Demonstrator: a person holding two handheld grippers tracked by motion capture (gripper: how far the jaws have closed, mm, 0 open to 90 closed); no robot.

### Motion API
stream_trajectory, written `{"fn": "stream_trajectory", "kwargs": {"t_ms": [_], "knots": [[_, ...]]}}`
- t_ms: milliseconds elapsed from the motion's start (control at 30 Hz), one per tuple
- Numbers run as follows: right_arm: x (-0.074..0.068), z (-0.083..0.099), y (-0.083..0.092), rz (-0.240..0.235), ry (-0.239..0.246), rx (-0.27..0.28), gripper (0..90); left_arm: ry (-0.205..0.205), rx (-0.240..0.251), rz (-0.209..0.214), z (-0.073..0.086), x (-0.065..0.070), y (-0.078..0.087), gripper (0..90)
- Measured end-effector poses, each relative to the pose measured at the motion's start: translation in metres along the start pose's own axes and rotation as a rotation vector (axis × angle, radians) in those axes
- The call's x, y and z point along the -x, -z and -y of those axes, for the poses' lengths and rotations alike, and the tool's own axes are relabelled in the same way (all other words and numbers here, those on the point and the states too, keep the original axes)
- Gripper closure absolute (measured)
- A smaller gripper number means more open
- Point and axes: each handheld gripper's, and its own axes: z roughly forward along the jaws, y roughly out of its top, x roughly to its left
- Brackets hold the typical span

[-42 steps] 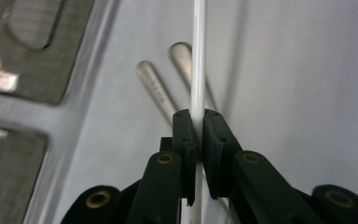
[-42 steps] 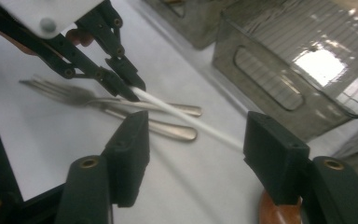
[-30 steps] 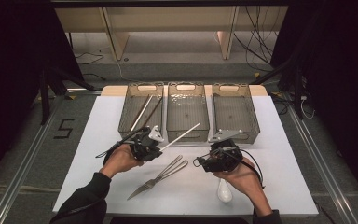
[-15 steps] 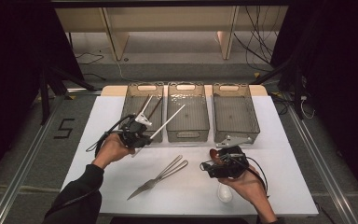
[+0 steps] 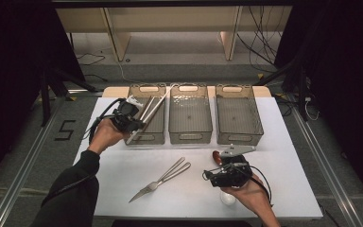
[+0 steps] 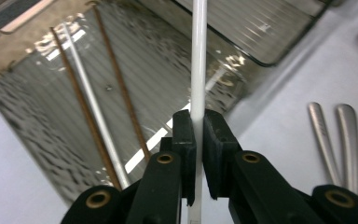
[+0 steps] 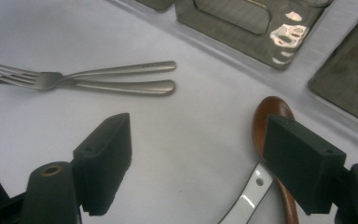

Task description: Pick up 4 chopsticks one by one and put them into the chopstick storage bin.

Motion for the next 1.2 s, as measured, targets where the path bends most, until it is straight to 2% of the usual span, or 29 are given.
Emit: {"fn": "stream_trajectory", "kwargs": {"t_ms": [267, 467, 700, 933, 1200], "knots": [[-0.003, 0.003, -0.001, -0.006, 0.009, -0.002, 24.9, 0.055, 0.002, -0.054, -0.010, -0.030, -0.007, 83.8], [-0.003, 0.004, -0.002, -0.009, 0.007, -0.005, 25.0, 0.093, 0.016, -0.076, -0.012, -0.043, -0.015, 83.8], [-0.003, 0.005, -0.001, -0.003, 0.012, 0.001, 25.1, 0.125, 0.017, -0.093, -0.009, -0.049, -0.027, 83.8], [-0.004, 0.006, -0.001, -0.009, 0.016, 0.001, 24.9, 0.146, 0.002, -0.089, -0.005, -0.049, -0.037, 83.7], [-0.005, 0.006, -0.001, -0.015, 0.018, 0.001, 24.7, 0.189, -0.023, -0.083, 0.001, -0.050, -0.048, 83.6]]}}
